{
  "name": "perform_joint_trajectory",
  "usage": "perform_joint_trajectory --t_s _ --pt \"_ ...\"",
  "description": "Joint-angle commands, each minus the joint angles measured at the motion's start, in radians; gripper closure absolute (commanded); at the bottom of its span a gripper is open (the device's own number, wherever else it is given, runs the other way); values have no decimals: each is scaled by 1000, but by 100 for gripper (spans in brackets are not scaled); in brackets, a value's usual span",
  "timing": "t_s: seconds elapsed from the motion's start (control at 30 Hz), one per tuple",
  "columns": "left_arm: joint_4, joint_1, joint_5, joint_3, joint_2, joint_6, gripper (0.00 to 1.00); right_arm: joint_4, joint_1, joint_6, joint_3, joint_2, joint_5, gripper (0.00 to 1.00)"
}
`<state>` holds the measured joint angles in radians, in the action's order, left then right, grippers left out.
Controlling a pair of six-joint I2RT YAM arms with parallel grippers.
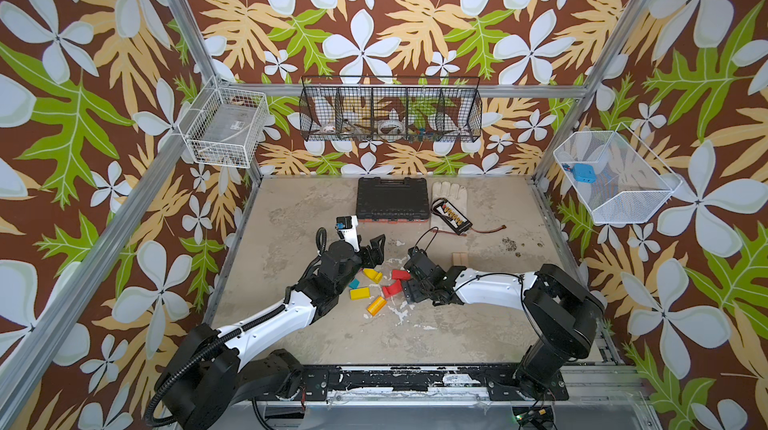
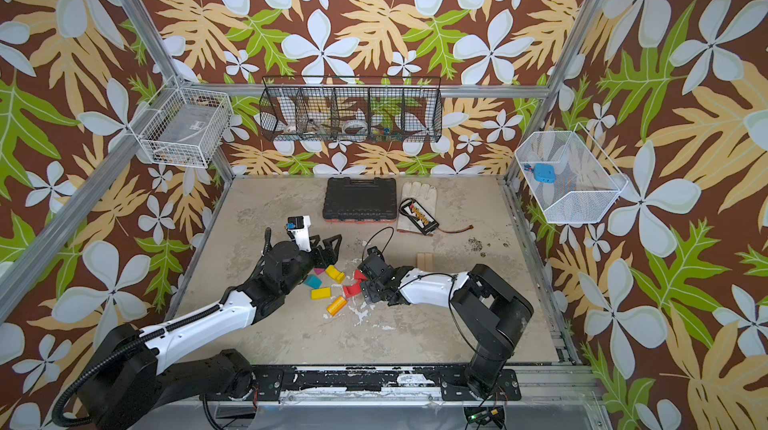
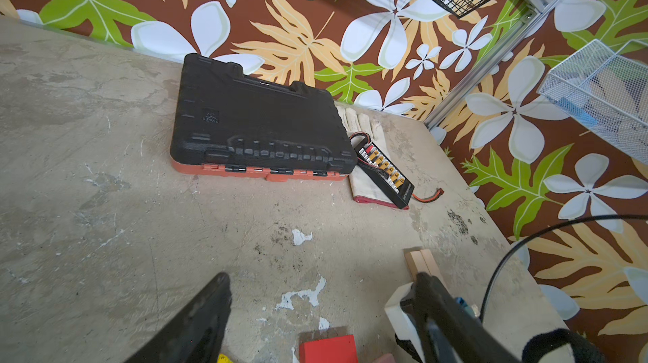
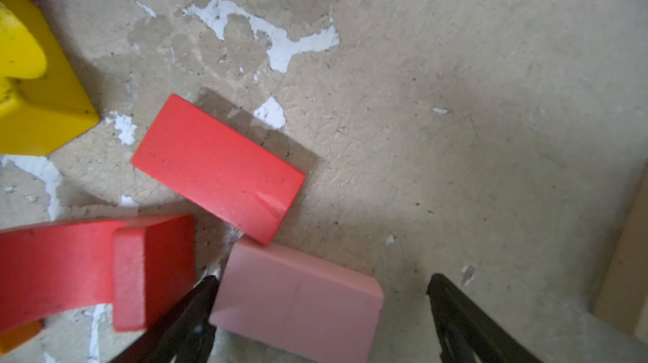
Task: Build the wood block tower
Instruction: 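Lower the right gripper onto the pink foam block and close on it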
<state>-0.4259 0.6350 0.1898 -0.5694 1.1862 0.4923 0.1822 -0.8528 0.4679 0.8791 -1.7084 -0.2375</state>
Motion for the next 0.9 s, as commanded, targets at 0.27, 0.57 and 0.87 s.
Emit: perform_joint_trajectory --t_s 0.27,0.57,0.87 --pt "-26 0 2 -7 8 -6 17 71 -1 35 -25 32 -86 22" --pt "-26 0 -3 -9 12 -4 18 61 0 34 -3 -12 -26 27" --pt "-23 0 -7 -12 13 -4 17 66 0 37 14 -43 -13 35"
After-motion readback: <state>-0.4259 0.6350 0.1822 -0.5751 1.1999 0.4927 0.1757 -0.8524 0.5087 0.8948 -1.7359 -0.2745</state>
